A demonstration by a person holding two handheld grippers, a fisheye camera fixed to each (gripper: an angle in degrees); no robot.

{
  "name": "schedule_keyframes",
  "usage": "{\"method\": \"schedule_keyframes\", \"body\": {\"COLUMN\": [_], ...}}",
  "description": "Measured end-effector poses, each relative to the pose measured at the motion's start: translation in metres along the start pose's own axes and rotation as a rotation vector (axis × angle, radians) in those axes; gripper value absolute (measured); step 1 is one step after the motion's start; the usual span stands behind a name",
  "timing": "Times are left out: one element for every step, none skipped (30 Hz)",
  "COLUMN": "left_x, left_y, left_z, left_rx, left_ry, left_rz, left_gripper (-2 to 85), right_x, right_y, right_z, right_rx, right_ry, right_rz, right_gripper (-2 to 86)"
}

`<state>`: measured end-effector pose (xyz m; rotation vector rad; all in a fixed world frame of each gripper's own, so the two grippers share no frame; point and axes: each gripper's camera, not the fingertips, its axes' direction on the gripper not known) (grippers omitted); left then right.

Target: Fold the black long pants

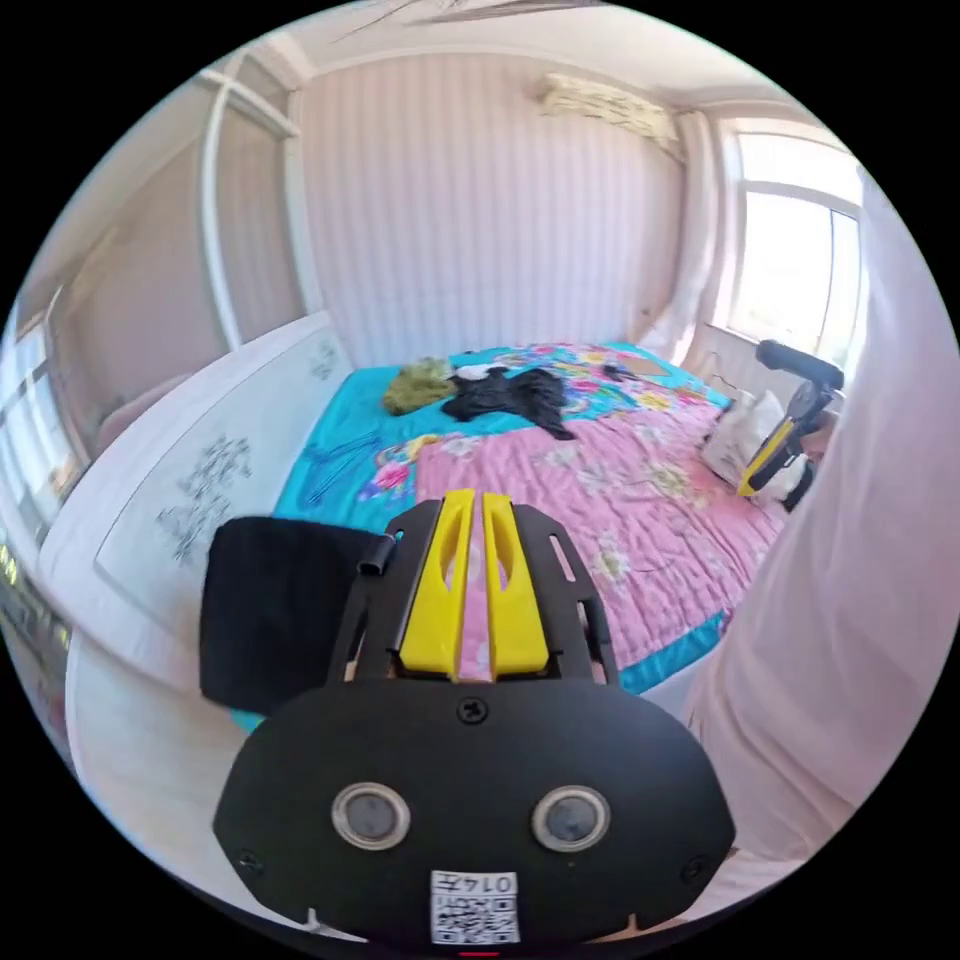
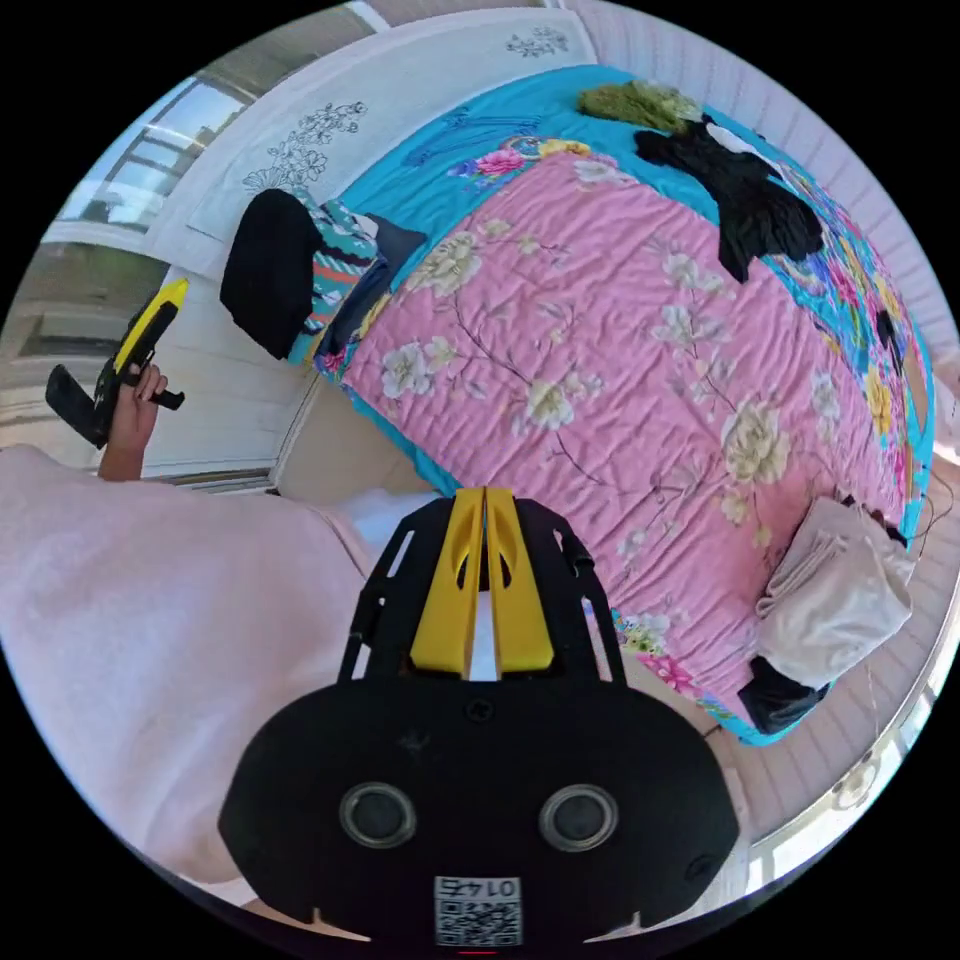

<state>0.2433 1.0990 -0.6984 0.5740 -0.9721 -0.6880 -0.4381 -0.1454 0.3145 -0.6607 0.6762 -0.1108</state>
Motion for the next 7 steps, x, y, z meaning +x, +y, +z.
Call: {"method": "schedule_keyframes", "body": {"left_x": [0.036, 0.055, 0.094, 0.135, 0.156, 0.199, 0.242], "left_y": [-0.029, -0.043, -0.072, -0.098, -0.111, -0.136, -0.16], "left_z": [0.015, 0.023, 0.038, 0.052, 0.058, 0.071, 0.085], "left_rx": [0.008, 0.002, -0.017, -0.028, -0.027, -0.022, -0.026], "left_ry": [0.076, 0.113, 0.186, 0.245, 0.271, 0.323, 0.374], "left_rz": [0.076, 0.111, 0.185, 0.263, 0.302, 0.375, 0.433], "left_gripper": [4.3, 4.7, 5.2, 5.5, 5.6, 5.6, 5.9], "right_x": [0.018, 0.053, 0.087, 0.104, 0.135, 0.163, 0.177], "right_y": [0.024, 0.071, 0.121, 0.146, 0.196, 0.247, 0.272], "right_z": [0.001, 0.004, 0.008, 0.01, 0.014, 0.019, 0.022], "right_rx": [0.007, 0.017, 0.034, 0.046, 0.07, 0.1, 0.114], "right_ry": [-0.017, -0.04, -0.06, -0.071, -0.097, -0.121, -0.132], "right_rz": [0.049, 0.15, 0.257, 0.31, 0.409, 0.499, 0.54], "right_gripper": [0.0, 0.2, 0.4, 0.7, 1.1, 1.8, 2.2]}}
